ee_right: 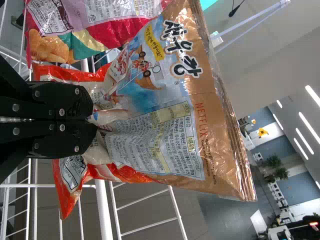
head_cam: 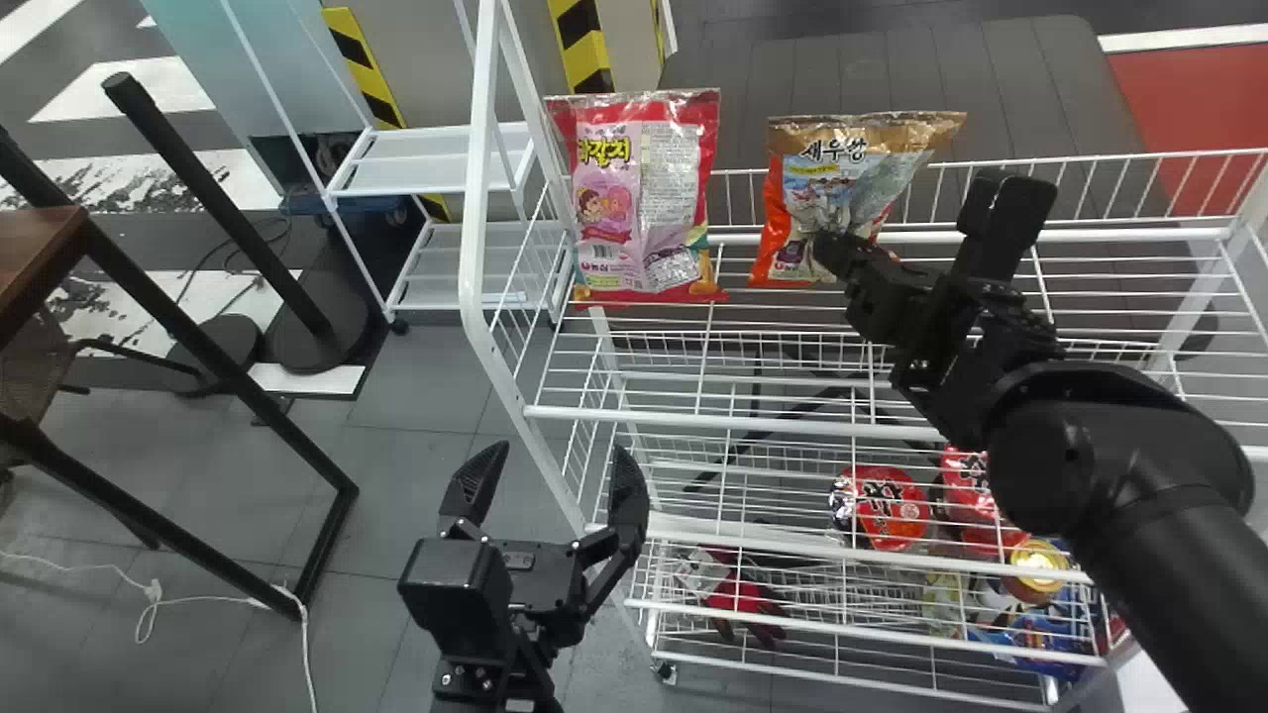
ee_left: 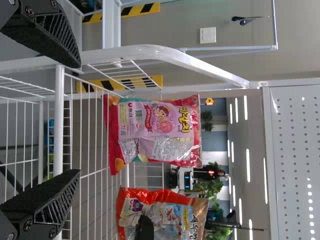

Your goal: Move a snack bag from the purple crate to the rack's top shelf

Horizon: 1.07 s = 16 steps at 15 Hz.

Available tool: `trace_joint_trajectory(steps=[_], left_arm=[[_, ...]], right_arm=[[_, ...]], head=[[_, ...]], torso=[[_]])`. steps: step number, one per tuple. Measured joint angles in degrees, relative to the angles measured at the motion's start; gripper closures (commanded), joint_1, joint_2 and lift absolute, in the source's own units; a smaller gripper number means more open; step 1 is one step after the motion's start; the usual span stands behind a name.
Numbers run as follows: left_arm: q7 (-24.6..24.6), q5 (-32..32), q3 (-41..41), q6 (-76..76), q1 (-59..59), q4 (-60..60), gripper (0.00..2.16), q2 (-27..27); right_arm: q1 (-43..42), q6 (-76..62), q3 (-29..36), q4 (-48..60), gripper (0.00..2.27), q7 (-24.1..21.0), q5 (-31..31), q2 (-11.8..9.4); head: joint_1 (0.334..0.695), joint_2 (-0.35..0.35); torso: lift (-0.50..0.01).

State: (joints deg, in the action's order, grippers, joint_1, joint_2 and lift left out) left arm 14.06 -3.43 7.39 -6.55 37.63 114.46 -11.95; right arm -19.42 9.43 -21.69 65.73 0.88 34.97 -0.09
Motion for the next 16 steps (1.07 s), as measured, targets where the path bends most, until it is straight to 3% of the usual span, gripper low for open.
trace_joint_trajectory(steps=[14, 16], left_arm=[[-0.5, -0.4, 0.2, -0.2, -2.0, -2.0, 0.05, 0.6], [-0.4, -0.4, 0.0, -0.2, -2.0, -2.1, 0.05, 0.6]], right_arm=[[-2.8, -0.4, -2.8, -4.8, 2.04, 1.2, 1.1, 0.0], [-3.6, -0.9, -2.9, -6.0, 1.91, 1.2, 1.2, 0.0]], head=[[0.695, 0.245], [0.695, 0.243]], torso=[[0.002], [0.002]])
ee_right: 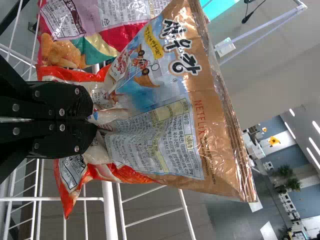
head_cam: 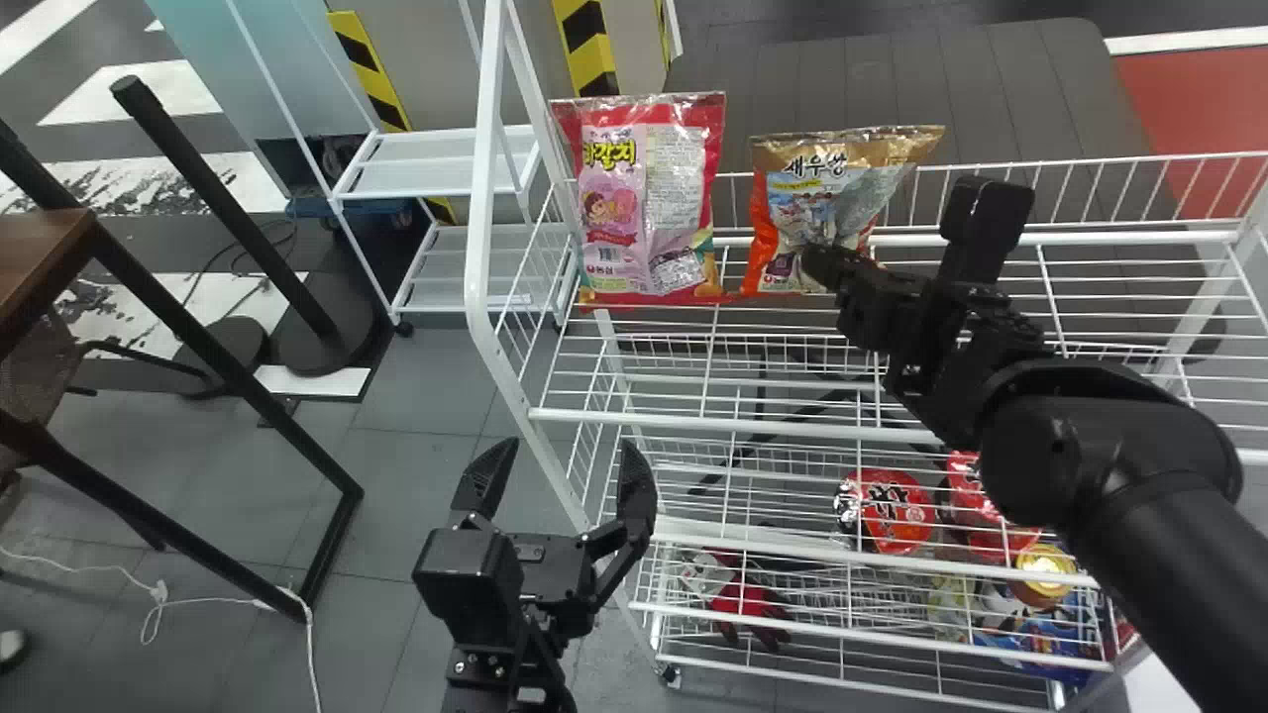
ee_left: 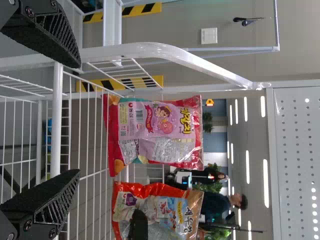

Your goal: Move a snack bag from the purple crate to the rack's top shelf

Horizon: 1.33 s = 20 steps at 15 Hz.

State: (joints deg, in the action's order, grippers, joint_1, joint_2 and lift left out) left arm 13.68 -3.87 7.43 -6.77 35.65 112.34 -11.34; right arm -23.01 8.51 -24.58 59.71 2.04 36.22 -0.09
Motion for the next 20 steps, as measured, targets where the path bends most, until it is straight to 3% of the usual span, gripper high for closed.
trace_joint_trajectory(steps=[3, 9, 20], left_arm=[[0.0, 0.0, 0.0, -0.3, 0.0, -0.1, 0.05, 0.0], [0.0, 0.0, 0.0, -0.3, 0.0, 0.0, 0.05, -0.1], [0.1, 0.0, 0.0, -0.5, 0.1, -0.2, 0.05, -0.1]], right_arm=[[-0.6, -0.1, 0.0, -1.0, 1.73, 0.0, 0.7, 0.0], [-0.6, 0.1, -0.2, -1.1, 0.43, 0.0, 1.1, 0.0], [-0.3, -0.4, -0.5, -0.9, 0.32, 0.1, 0.6, 0.0]], head=[[0.695, 0.24], [0.695, 0.241], [0.695, 0.245]], torso=[[0.002], [0.002], [0.002]])
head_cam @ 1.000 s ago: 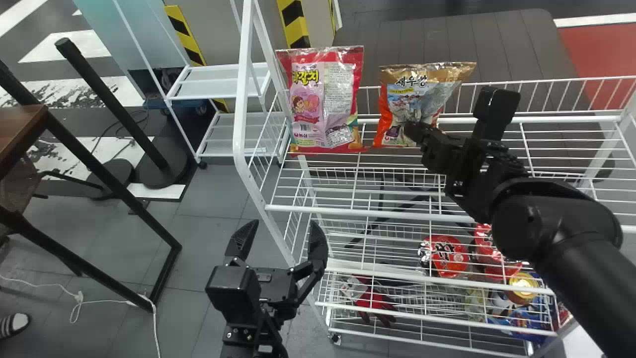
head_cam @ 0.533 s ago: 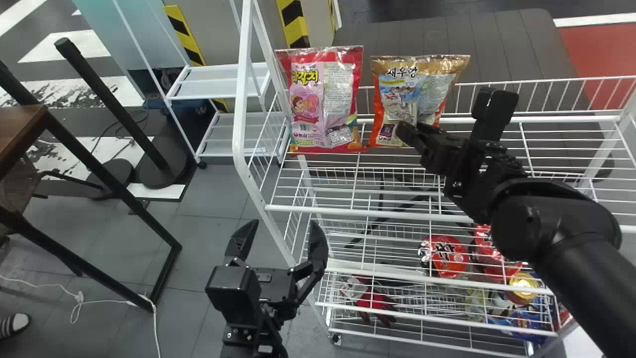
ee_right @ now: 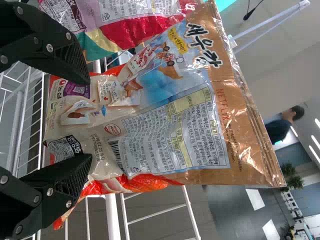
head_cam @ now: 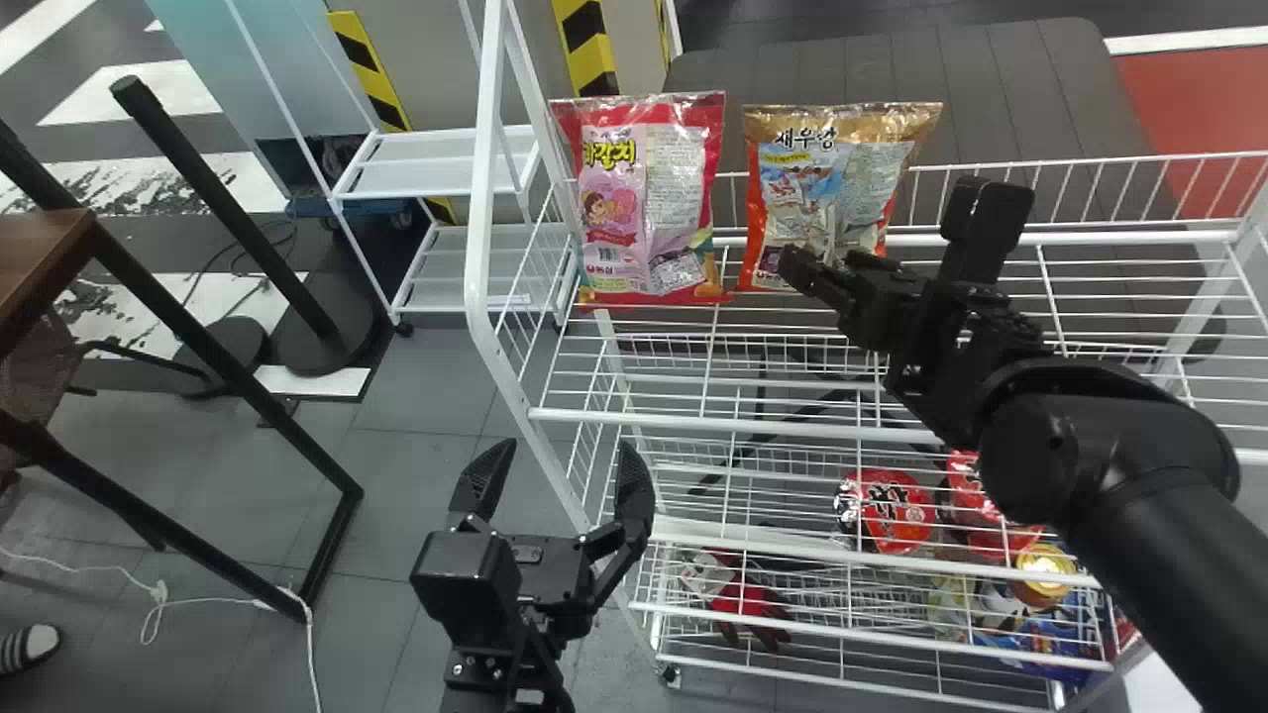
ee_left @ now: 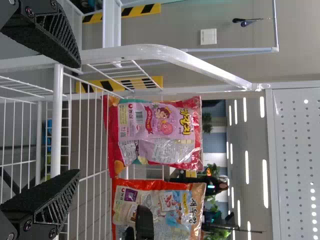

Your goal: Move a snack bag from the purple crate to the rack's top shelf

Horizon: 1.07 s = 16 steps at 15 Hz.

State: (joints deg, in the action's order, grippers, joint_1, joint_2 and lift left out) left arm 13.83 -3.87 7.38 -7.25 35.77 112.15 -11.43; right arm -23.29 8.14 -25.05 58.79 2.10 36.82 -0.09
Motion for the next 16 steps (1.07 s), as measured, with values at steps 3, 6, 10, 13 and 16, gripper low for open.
trace_joint_trajectory(steps=[3, 6, 10, 13, 16], left_arm=[[0.1, 0.0, -0.1, 0.0, 0.0, 0.0, 0.05, 0.0], [0.1, 0.1, -0.1, 0.0, 0.0, 0.0, 0.05, 0.0], [0.1, 0.1, -0.1, 0.0, 0.0, -0.1, 0.05, 0.0], [0.2, 0.2, -0.1, 0.0, 0.0, -0.1, 0.05, 0.0], [0.2, 0.2, -0.1, 0.0, 0.0, -0.3, 0.05, 0.0]], right_arm=[[0.7, -0.3, -0.2, 0.6, 0.22, 0.0, -0.6, 0.0], [1.8, -0.4, -0.6, 2.2, 0.22, 0.0, -1.7, 0.0], [2.8, -0.3, -0.9, 3.7, 0.22, -0.1, -2.7, 0.0], [3.3, -0.5, -0.9, 4.1, 0.22, -0.1, -3.0, 0.0], [5.4, -1.7, -1.5, 6.0, 0.22, -0.9, -4.8, 0.0]], head=[[0.695, 0.248], [0.695, 0.257], [0.695, 0.264], [0.695, 0.266], [0.695, 0.273]], torso=[[0.002], [0.002], [0.002], [0.002], [0.002]])
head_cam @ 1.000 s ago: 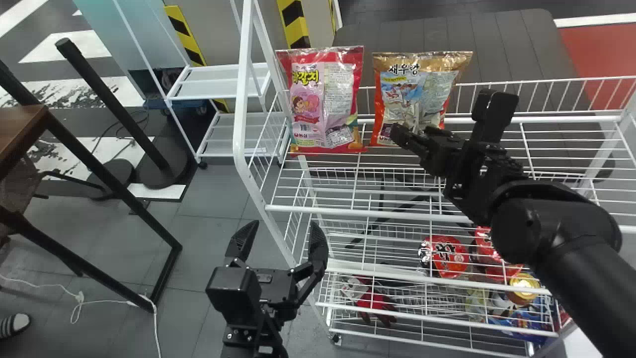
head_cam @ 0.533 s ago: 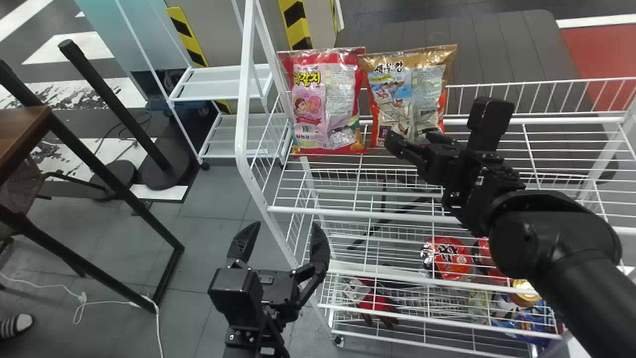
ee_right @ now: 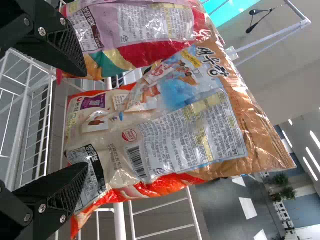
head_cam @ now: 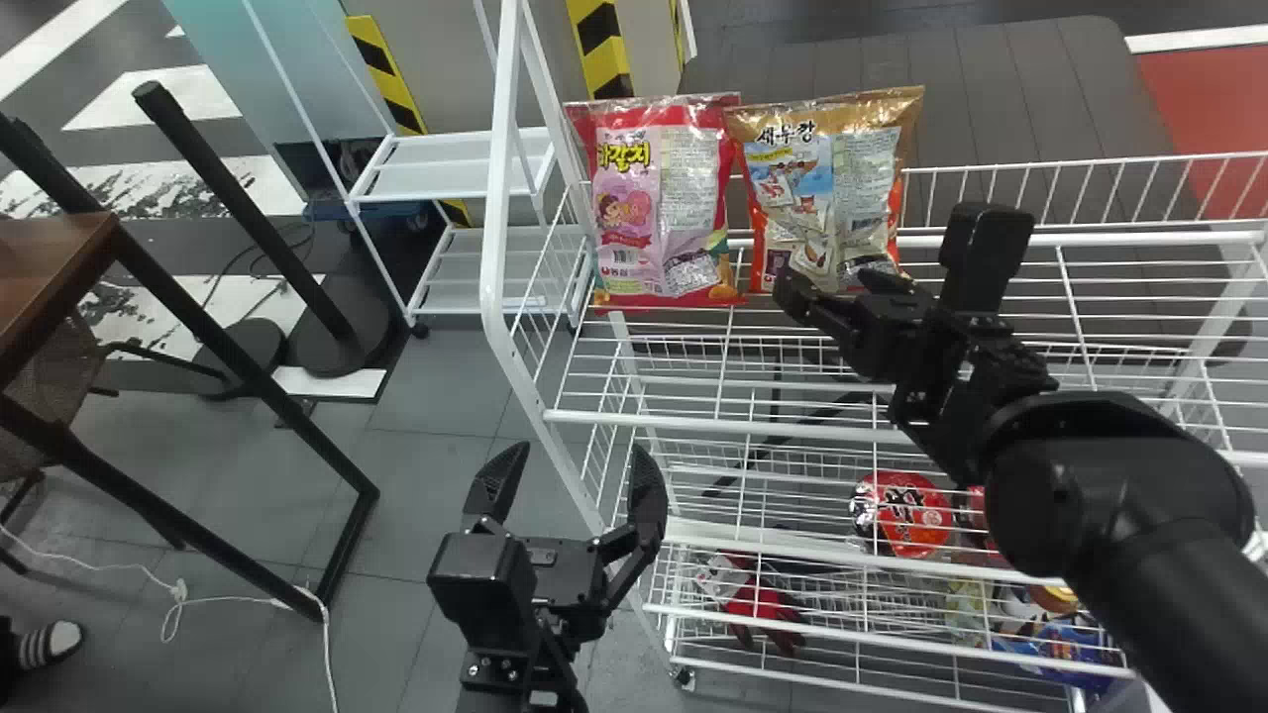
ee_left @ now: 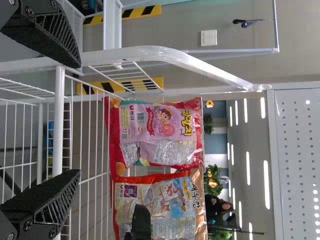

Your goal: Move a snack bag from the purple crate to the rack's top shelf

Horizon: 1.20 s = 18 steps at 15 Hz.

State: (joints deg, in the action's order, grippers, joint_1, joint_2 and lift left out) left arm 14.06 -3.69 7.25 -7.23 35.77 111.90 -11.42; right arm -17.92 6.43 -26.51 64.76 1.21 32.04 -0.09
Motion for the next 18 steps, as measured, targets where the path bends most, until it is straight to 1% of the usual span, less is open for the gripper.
trace_joint_trajectory(steps=[5, 8, 10, 12, 13, 15, 17, 18], left_arm=[[-0.1, 0.0, -0.2, 0.0, 0.3, 0.5, 0.05, 0.0], [-0.3, 0.0, -1.0, -0.5, 1.4, 1.9, 0.05, -0.1], [-0.4, -0.1, -1.6, -0.5, 2.6, 3.9, 0.06, -0.2], [-0.1, -0.1, -1.8, -0.3, 3.8, 6.2, 0.06, -0.4], [0.5, 0.1, -1.7, 0.0, 4.3, 7.2, 0.06, -0.4], [2.4, 0.6, -1.0, 1.4, 4.7, 8.6, 0.06, -0.5], [3.9, 1.4, 0.0, 1.8, 4.8, 9.4, 0.06, -0.6], [4.0, 1.6, 0.3, 1.7, 5.0, 9.8, 0.06, -0.6]], right_arm=[[5.1, -1.0, -1.3, 8.6, 0.22, -1.7, -4.9, 0.0], [9.0, 1.2, -2.8, 19.1, 0.22, -4.6, -7.9, 0.0], [12.3, 3.4, -3.9, 28.0, 0.22, -6.3, -10.2, 0.0], [15.8, 5.5, -4.1, 36.6, 0.23, -8.3, -13.3, -0.1], [17.8, 6.5, -4.1, 40.8, 0.23, -9.2, -15.2, -1.2], [22.3, 9.1, -3.6, 48.1, 0.23, -10.3, -19.6, -5.9], [27.5, 12.0, -1.0, 54.2, 0.23, -10.3, -22.0, -9.5], [30.3, 12.8, 1.0, 56.7, 0.23, -9.9, -23.0, -10.6]], head=[[0.695, 0.303], [0.695, 0.331], [0.695, 0.35], [0.695, 0.35], [0.695, 0.35], [0.695, 0.344], [0.695, 0.314], [0.695, 0.271]], torso=[[0.002], [0.002], [0.002], [0.002], [0.002], [0.002], [0.002], [0.002]])
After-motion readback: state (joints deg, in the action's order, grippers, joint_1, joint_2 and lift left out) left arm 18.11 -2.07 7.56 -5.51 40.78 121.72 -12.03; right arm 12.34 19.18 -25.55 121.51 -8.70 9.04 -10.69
